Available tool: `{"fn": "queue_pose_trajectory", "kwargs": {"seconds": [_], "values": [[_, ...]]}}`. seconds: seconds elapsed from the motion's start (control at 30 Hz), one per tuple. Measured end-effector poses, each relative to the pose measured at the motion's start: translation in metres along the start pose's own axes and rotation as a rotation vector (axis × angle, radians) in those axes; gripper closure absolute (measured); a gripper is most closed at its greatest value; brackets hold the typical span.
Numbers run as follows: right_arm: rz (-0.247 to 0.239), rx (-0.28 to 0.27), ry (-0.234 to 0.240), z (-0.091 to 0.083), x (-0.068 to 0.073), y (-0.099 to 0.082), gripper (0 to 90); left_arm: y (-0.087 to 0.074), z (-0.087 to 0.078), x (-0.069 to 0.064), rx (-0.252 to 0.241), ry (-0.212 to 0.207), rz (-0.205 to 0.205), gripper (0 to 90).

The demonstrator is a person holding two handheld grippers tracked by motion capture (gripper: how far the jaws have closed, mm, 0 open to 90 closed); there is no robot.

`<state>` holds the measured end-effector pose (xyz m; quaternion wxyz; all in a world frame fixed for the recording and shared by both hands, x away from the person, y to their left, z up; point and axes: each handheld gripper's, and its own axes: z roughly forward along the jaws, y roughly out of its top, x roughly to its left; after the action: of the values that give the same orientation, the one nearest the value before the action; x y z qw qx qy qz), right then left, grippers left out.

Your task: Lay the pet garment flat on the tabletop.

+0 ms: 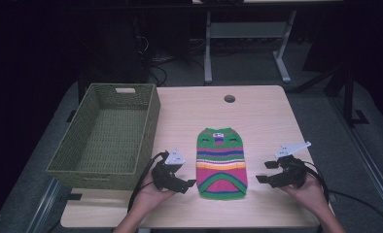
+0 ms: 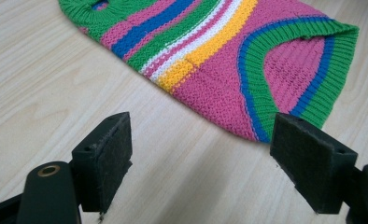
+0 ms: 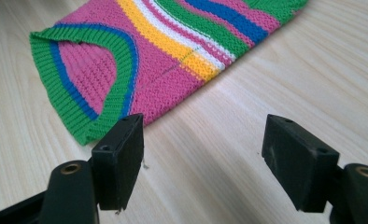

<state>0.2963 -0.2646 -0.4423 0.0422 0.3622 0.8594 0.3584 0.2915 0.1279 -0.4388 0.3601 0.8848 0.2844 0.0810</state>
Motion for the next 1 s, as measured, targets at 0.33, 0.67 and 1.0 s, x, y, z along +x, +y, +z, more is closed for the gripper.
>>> {"fn": "queue_pose_trajectory", "kwargs": {"seconds": [0.33, 0.67, 1.0], "values": [[0.008, -0.012, -0.010, -0.008, 0.000, -0.012, 28.8, -0.011, -0.007, -0.003, -0.018, 0.007, 0.008, 20.2], [0.017, -0.028, -0.024, -0.017, -0.002, -0.028, 28.8, -0.019, -0.011, -0.006, -0.021, 0.004, 0.008, 20.2], [0.027, -0.046, -0.038, -0.025, 0.000, -0.044, 28.6, -0.024, -0.014, -0.011, -0.032, 0.006, 0.011, 20.3]]}}
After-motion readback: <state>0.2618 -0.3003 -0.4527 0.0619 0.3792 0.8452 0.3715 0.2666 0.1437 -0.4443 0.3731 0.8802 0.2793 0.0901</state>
